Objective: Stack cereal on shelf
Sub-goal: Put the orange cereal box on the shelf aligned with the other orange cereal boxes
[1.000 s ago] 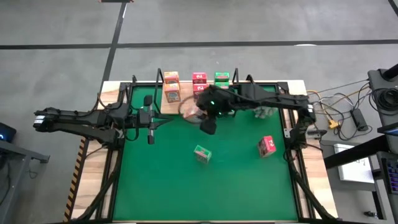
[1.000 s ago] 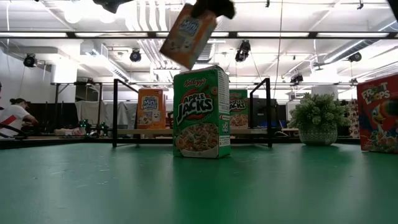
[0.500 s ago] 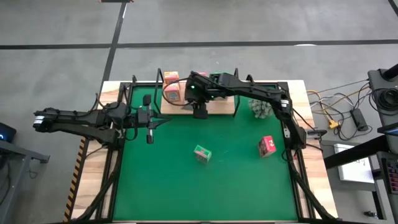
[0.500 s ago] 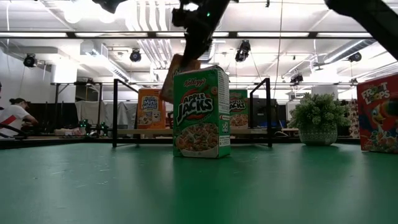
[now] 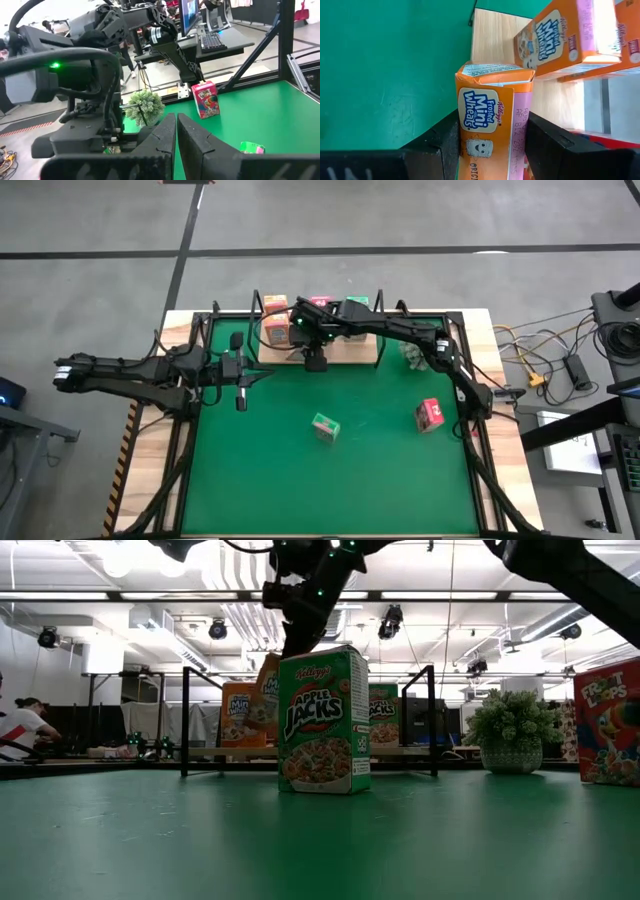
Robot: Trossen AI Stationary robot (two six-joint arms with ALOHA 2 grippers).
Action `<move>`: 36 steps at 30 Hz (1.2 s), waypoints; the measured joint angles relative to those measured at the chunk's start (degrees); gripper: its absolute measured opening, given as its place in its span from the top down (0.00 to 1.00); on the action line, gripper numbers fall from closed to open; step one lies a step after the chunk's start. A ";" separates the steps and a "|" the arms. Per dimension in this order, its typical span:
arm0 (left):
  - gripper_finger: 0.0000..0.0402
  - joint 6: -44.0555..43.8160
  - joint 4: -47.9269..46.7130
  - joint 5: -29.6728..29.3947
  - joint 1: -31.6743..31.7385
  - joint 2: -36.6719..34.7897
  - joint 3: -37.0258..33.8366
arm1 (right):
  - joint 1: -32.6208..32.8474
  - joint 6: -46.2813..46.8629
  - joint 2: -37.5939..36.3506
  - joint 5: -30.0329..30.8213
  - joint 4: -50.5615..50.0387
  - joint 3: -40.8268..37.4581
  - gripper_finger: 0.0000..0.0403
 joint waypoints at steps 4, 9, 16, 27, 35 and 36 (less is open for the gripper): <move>1.00 0.00 0.04 0.00 0.00 0.00 0.00 | -0.24 -0.02 0.00 0.10 0.56 -0.01 0.57; 1.00 0.02 0.96 -1.40 0.00 0.00 0.00 | -0.39 -0.50 0.00 0.08 1.87 -0.32 0.57; 1.00 0.02 1.22 -1.42 0.00 -0.02 0.00 | -0.70 -0.47 0.00 0.06 2.72 -1.19 0.56; 1.00 0.02 1.53 -1.44 0.00 0.00 -0.01 | -1.03 0.01 0.00 0.08 2.76 -2.36 0.46; 1.00 0.02 1.51 -1.44 0.00 0.00 0.00 | -1.11 0.21 -0.23 0.08 2.43 -0.45 0.45; 1.00 0.09 1.50 -1.44 0.00 0.00 0.00 | -1.02 0.49 -0.34 0.07 2.26 0.16 0.45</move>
